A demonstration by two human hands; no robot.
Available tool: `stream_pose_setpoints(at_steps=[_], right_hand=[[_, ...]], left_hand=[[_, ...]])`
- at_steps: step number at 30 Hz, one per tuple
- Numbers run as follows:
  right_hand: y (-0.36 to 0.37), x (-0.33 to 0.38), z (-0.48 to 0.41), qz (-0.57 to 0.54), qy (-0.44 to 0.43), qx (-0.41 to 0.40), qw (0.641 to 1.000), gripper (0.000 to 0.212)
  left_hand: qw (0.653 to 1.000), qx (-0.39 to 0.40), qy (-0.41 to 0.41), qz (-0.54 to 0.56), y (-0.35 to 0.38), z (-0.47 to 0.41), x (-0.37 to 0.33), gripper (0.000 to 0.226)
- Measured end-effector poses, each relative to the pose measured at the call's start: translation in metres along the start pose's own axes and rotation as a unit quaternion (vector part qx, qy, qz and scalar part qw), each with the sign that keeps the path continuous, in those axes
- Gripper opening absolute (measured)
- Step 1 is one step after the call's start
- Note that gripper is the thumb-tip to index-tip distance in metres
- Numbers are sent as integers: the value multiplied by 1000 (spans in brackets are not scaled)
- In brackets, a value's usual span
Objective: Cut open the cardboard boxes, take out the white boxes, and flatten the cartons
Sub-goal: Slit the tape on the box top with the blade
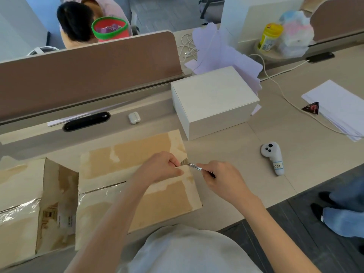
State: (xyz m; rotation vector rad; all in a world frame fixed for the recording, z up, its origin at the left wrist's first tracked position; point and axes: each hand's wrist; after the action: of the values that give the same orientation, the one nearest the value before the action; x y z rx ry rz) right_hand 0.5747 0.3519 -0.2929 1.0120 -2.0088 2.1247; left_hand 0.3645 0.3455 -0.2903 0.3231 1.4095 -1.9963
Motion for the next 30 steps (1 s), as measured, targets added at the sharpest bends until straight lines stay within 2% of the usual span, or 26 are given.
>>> stream_pose_setpoints(at_steps=[5,12,16,19,23,30], right_hand=[[-3,2,-1,-5,-14,10,1000,34],[-7,5,-2,16,-13,31,999,26],[-10,6,3,-8,5,51,999,31],[-11,3,11,-38,13,46,998,39],[-7,4,15,-8,15,36,999,29],[-6,11,9,9,5,13,1000,33]], left_hand=[[999,24,1,-38,2,-7,-5,31],[999,29,18,-32,3,-7,-5,17],[1000,14,16,-19,5,-6,-6,16],[1000,13,18,-11,5,-6,-7,16],[1000,18,16,-4,4,-5,-6,16],[1000,14,22,4,3,-3,-7,16]])
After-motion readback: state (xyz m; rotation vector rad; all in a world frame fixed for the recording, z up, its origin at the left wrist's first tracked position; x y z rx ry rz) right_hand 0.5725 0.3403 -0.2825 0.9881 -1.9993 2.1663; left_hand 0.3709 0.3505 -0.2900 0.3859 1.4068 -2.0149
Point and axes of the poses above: each hand's wrist, its own z-axis away from the middle knuckle, its own y-axis out of the palm, x = y × z, and after that the axes turned 10 degrees about -x, right-handed
